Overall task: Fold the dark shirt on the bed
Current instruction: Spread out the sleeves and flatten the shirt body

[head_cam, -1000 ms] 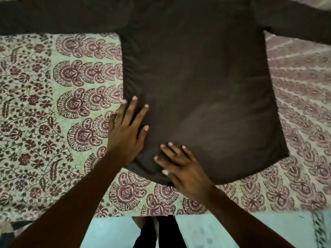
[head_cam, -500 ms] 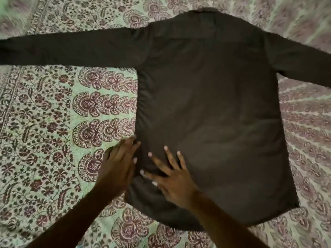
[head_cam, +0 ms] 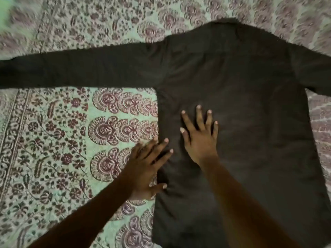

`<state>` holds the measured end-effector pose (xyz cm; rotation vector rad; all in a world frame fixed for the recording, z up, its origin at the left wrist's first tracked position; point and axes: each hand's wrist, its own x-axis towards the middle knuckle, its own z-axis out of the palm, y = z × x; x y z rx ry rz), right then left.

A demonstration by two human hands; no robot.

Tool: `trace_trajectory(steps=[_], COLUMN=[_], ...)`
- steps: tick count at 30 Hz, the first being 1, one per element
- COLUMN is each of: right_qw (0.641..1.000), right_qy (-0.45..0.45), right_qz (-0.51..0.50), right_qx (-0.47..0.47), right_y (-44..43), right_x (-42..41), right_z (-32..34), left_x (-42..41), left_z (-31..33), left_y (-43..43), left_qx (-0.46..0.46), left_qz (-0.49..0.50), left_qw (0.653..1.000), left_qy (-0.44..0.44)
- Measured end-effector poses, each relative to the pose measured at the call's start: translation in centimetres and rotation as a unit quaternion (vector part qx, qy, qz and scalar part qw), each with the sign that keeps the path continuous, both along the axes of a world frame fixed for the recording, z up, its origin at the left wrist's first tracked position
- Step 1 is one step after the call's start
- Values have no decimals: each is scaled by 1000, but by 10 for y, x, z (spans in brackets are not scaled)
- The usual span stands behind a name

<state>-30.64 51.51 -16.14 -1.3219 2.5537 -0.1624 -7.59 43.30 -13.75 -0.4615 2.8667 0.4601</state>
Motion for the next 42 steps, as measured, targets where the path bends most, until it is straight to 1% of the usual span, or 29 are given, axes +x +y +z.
trace_trajectory(steps=[2,4,6,7,8,10,12,13,16,18,21,23,24,25,26,28,29,30,31,33,34,35,36,37,39,41,42], right_qw=[996,987,979,979,982,990,991,992,997,999,997,996,998,998,996,980,972,973,983,999,996,992,992,996,998,978,967], right_qy=[11,8,1,-8,-22,-49,-42,-31,0,4,-3,-1,4,11,16,19,24,31,42,49,43,33,26,25,27,32,26], right_qz=[84,160,202,203,186,117,59,42,-3,-37,-71,-71,-45,2,64,194,232,229,180,2,-79,-122,-124,-90,55,207,252], right_qx=[9,5,3,-4,-19,-66,-109,-114,-81,-33,43,53,53,55,58,41,26,12,-2,-19,-17,-8,4,13,24,9,-8], right_y=[1,11,24,27,25,9,-25,-48,-128,-181,-243,-267,-275,-279,-282,-287,-291,-293,-294,-302,-307,-316,-325,-333,-346,-353,-355], right_x=[12,27,35,35,33,26,13,5,-17,-25,-18,1,14,27,39,54,56,56,52,53,53,60,69,80,107,126,129], right_z=[2,6,8,9,11,15,18,18,13,11,4,0,-1,-3,-5,-5,-4,-5,-4,-7,-8,-10,-12,-12,-12,-11,-10], left_x=[-2,-17,-41,-54,-65,-82,-86,-83,-53,-23,20,46,60,74,86,103,108,110,106,107,104,106,108,107,107,107,107], left_z=[5,7,8,8,5,-2,-10,-16,-27,-27,-22,-20,-20,-20,-21,-25,-27,-28,-29,-30,-30,-31,-32,-33,-34,-35,-35], left_y=[-19,-54,-97,-117,-138,-178,-207,-218,-236,-240,-253,-264,-272,-279,-285,-292,-295,-296,-295,-294,-293,-293,-294,-294,-296,-296,-296], left_qx=[41,47,22,2,-19,-61,-77,-75,-62,-84,-89,-94,-94,-95,-98,-96,-92,-88,-87,-86,-87,-89,-90,-90,-94,-100,-101], left_qz=[25,84,116,121,126,157,220,256,354,379,412,431,440,449,455,458,455,454,457,477,482,484,484,483,484,487,485], left_qw=[998,990,988,988,988,983,971,962,932,921,906,897,893,889,885,883,885,886,883,871,868,866,866,867,865,862,862], left_qy=[47,100,104,95,83,68,60,55,46,36,19,6,1,-1,3,23,35,46,59,79,87,89,88,90,98,102,105])
